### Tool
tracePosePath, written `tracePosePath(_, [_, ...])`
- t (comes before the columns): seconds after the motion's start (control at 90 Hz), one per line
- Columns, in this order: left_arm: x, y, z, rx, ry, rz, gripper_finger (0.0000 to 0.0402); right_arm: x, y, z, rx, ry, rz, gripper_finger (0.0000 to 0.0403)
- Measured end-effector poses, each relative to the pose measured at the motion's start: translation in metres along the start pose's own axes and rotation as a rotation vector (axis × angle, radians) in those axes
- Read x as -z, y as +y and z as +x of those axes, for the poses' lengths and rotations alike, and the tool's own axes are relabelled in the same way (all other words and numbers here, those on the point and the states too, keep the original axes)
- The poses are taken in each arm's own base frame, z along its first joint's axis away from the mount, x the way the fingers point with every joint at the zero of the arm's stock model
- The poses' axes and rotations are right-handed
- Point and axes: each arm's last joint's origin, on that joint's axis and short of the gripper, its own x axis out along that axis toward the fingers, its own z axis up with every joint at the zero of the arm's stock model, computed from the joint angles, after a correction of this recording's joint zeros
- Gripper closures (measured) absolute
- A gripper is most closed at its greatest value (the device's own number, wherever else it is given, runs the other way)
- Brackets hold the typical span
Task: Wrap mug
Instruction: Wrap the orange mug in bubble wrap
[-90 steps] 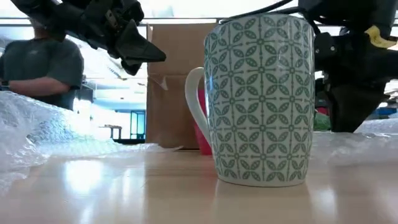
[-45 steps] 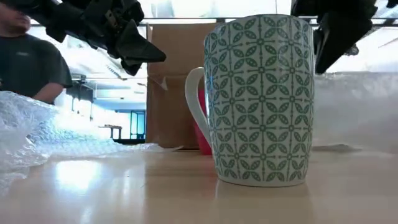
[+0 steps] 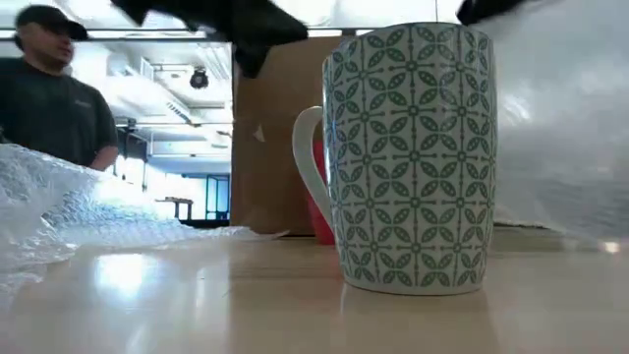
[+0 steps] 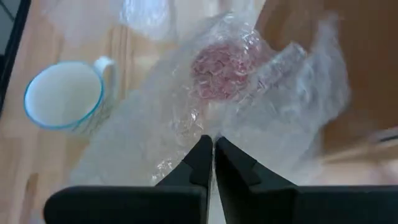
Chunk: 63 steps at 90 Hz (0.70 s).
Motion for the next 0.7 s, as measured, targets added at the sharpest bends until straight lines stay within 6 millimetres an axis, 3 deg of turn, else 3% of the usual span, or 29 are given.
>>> tracePosePath(0.167, [-0.022,-0.001,0.023,-0.004,0.059,-0.029,0.0358,-0.004,0.0,-0.003,0.013,-0.016,-0.025,0.0403])
tracePosePath(0.511, [-0.042,0.007,0.034,-0.055,0.2,-0.076,0.015,0.008,0.0,0.008,0.027,0.028,-0.058,0.0403])
tracePosePath(0.7, [-0.022,0.023,0.04,-0.089,0.275,-0.175,0.013,0.005,0.0,0.007,0.02,-0.002,-0.075,0.0403])
